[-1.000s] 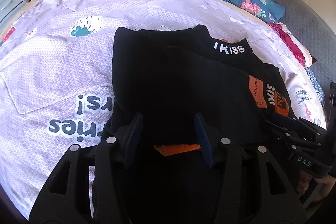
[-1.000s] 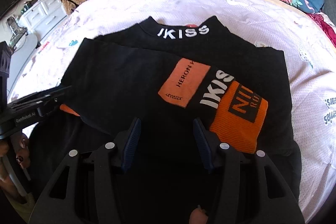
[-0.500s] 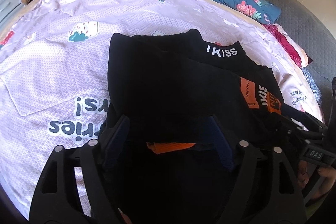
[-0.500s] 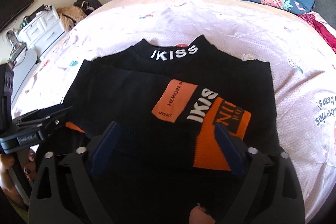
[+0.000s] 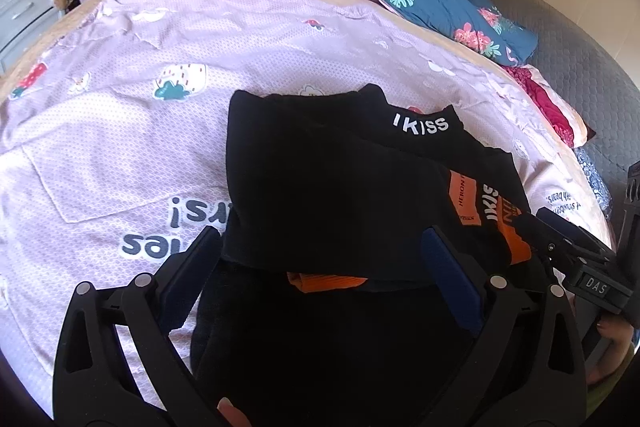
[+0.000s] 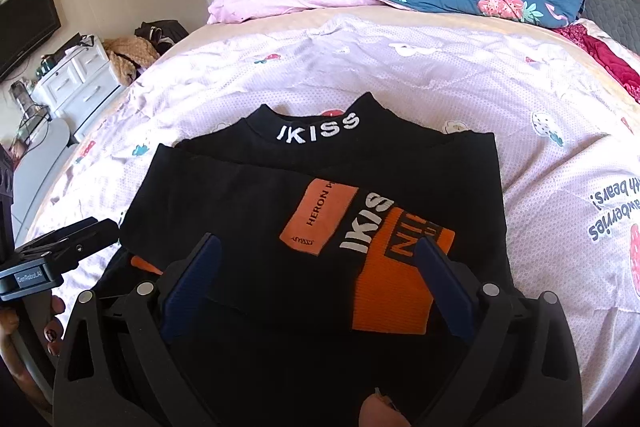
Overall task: Fold small clothes
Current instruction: 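Open both tools and lift them off the folded shirt, then move both open tools back to the shirt's hem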
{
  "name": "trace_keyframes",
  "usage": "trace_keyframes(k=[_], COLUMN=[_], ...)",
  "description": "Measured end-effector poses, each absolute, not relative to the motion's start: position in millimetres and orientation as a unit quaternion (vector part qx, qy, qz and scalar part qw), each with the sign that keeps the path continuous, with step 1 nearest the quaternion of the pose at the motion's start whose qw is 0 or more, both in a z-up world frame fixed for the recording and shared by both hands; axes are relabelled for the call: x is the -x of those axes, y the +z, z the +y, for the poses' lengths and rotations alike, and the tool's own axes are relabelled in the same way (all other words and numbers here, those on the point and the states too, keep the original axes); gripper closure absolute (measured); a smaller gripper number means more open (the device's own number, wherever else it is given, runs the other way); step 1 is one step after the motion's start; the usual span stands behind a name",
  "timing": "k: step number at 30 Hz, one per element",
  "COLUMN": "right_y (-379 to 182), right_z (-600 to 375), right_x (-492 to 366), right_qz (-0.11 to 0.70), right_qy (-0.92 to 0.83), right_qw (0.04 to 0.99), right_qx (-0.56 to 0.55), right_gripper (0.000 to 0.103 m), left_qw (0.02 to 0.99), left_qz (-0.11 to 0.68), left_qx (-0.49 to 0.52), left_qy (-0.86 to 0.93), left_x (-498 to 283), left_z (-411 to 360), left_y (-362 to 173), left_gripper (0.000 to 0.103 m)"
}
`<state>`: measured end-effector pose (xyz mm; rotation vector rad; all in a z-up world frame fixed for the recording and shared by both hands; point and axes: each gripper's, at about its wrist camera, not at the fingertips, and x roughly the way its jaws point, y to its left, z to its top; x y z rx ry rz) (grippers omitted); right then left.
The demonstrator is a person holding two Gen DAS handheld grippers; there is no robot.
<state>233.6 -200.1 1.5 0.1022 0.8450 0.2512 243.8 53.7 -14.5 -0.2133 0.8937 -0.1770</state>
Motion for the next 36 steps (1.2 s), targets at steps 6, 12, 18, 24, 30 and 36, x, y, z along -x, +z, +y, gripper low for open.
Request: trace_keyframes(k=[6, 12, 18, 24, 30, 36], right_y=[9, 18, 31, 45, 55, 55], right_z=[-201, -202, -203, -202, -201, -208], right_x=[-230, -226, -219, -209, -200, -180], right_qz=[0.396, 0.383, 0.364, 0.344, 0.327, 0.322], right_qy=[0.121, 0.121, 0.123, 0.122, 0.123, 0.124], right_qw=[0.909, 0.914, 0.922, 0.929, 0.936, 0.938], right_qx=[-0.052, -0.057, -0.057, -0.050, -0.036, -0.031], right_gripper=[0.006, 0.006, 0.006, 0.006, 0.006, 0.006], left_qw=[0.899, 0.903, 0.911, 0.923, 0.926, 0.926], left_qz=[0.420, 0.410, 0.394, 0.372, 0.362, 0.358], left_qx=[0.102, 0.109, 0.107, 0.089, 0.098, 0.103], left_qy=[-0.075, -0.063, -0.055, -0.043, -0.049, -0.052], left_x=[-238, -231, -219, -206, -196, -187], left_z=[59, 69, 76, 77, 79, 79], left_y=[-7, 0, 11, 24, 32, 36], left_gripper=[0.009, 0.009, 0.009, 0.009, 0.009, 0.009])
